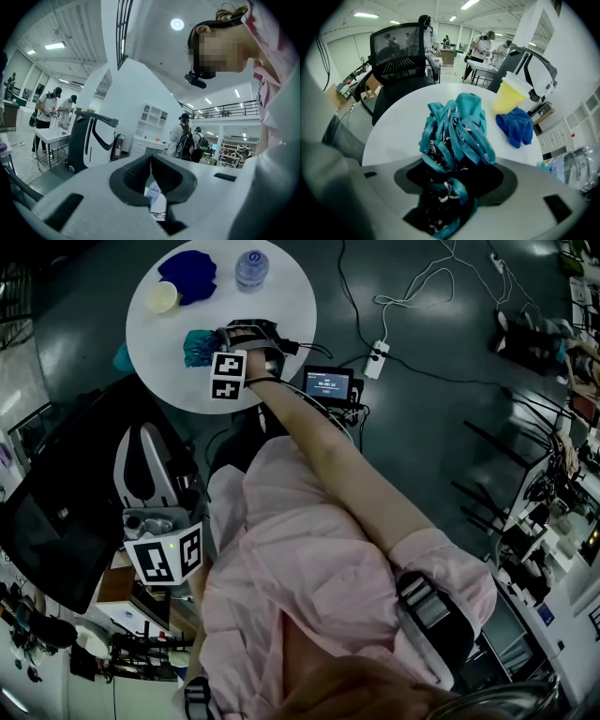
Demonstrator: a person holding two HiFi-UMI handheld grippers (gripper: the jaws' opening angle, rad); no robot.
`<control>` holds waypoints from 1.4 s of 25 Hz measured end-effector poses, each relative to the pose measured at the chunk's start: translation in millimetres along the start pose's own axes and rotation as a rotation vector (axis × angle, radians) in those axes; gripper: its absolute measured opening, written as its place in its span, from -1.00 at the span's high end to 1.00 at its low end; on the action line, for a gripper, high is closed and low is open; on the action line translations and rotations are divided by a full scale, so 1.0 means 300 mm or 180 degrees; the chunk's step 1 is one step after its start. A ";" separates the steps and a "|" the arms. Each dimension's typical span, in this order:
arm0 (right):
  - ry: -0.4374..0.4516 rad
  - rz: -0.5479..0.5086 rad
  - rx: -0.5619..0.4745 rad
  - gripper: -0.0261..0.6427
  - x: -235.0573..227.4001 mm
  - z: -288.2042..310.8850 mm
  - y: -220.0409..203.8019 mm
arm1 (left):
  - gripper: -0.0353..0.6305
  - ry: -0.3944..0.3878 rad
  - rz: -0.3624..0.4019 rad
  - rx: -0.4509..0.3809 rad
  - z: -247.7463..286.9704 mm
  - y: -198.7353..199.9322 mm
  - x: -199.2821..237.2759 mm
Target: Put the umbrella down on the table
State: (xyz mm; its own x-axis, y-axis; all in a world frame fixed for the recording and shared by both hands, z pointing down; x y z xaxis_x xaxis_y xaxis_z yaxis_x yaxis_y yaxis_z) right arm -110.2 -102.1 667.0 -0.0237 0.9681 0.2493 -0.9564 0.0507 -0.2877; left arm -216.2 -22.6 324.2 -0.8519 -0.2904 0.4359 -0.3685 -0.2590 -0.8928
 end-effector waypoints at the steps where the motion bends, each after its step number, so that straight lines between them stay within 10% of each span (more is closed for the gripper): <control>1: -0.0007 -0.0001 0.0005 0.18 0.000 -0.001 0.000 | 0.82 -0.0008 -0.0002 0.0006 0.002 -0.002 -0.003; 35: 0.0083 0.0393 -0.0373 0.10 0.008 -0.083 -0.010 | 0.82 -0.0103 -0.0011 0.0037 0.045 -0.027 -0.003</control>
State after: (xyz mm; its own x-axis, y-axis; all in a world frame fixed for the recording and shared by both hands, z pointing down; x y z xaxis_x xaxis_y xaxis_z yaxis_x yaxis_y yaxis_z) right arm -100.2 -93.7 645.4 -0.1300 0.9747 0.1817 -0.9062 -0.0424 -0.4208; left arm -207.5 -32.7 332.6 -0.8381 -0.3191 0.4425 -0.3668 -0.2708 -0.8900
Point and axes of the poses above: the fingertips, and each gripper's own axes: z forward along the fingers, x to its left, y out of its top, the point moved 6 cm from there along -z, backward along the fingers, and after that the axes turned 11 degrees about -z, right-handed, at the moved point
